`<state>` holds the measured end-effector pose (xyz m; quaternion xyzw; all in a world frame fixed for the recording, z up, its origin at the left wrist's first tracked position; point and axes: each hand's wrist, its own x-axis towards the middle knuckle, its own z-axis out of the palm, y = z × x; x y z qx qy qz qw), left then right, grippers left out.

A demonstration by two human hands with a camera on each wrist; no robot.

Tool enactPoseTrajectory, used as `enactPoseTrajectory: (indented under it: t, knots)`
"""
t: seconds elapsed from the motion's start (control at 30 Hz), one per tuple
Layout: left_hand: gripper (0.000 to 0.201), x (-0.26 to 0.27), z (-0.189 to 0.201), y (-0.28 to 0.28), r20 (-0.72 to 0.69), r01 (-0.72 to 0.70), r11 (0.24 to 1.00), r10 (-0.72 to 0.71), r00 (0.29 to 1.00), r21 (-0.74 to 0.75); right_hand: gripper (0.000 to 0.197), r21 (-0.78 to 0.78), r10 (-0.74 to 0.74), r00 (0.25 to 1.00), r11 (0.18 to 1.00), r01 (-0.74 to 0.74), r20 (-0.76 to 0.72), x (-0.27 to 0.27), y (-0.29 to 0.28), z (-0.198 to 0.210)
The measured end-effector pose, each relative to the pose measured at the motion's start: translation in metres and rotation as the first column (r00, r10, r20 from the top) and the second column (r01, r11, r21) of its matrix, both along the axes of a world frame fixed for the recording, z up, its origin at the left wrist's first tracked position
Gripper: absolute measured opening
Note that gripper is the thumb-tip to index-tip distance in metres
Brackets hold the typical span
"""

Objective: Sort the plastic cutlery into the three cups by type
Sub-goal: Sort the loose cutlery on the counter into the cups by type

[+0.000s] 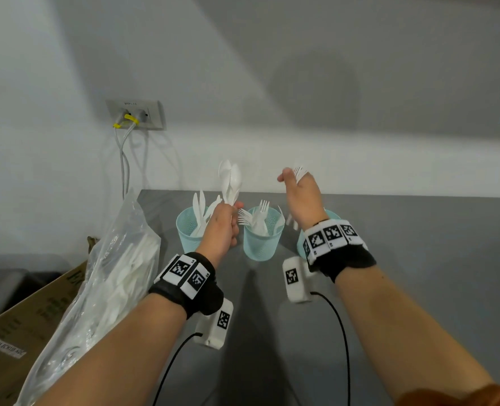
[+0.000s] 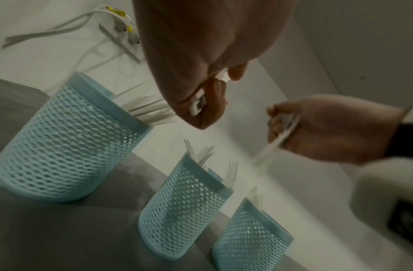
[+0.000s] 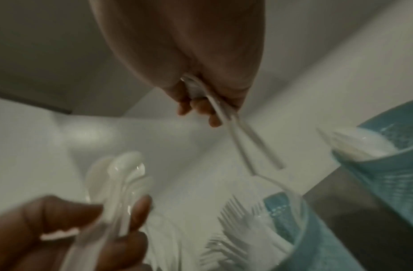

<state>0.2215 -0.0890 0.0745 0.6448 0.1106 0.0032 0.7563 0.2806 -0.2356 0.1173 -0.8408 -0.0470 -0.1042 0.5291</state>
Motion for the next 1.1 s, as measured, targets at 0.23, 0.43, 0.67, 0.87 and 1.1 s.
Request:
enactPoseTrajectory:
  t: [0.23, 0.43, 0.67, 0.87, 1.1]
  knots:
    - [0.025, -0.001, -0.001, -0.003, 0.046, 0.016, 0.997, -0.019, 0.999, 0.080, 0.028, 0.174, 0.103, 0.992, 0.981, -0.090, -0.066, 0.016, 0.019, -0.021]
    - [0.013, -0.001, -0.012, -0.005, 0.129, 0.021, 0.965, -0.057, 0.990, 0.262, 0.017, 0.103, 0.132, 0.981, 0.988, -0.118, -0.142, 0.016, 0.017, -0.042]
    - [0.008, 0.005, -0.017, -0.023, 0.241, 0.018, 0.908, -0.131, 0.962, 0.419, 0.057, 0.273, 0.184, 0.977, 0.950, -0.150, -0.103, -0.008, 0.000, -0.024]
    - [0.033, 0.008, -0.003, -0.062, 0.380, 0.120, 0.824, -0.378, 0.845, 0.553, 0.042, 0.089, 0.220, 0.971, 0.973, -0.213, -0.090, -0.026, -0.018, -0.034]
    - [0.028, 0.028, -0.007, -0.110, 0.155, 0.230, 0.737, -0.413, 0.897, 0.636, 0.021, 0.007, 0.018, 0.999, 1.000, -0.018, -0.034, -0.009, -0.066, -0.028]
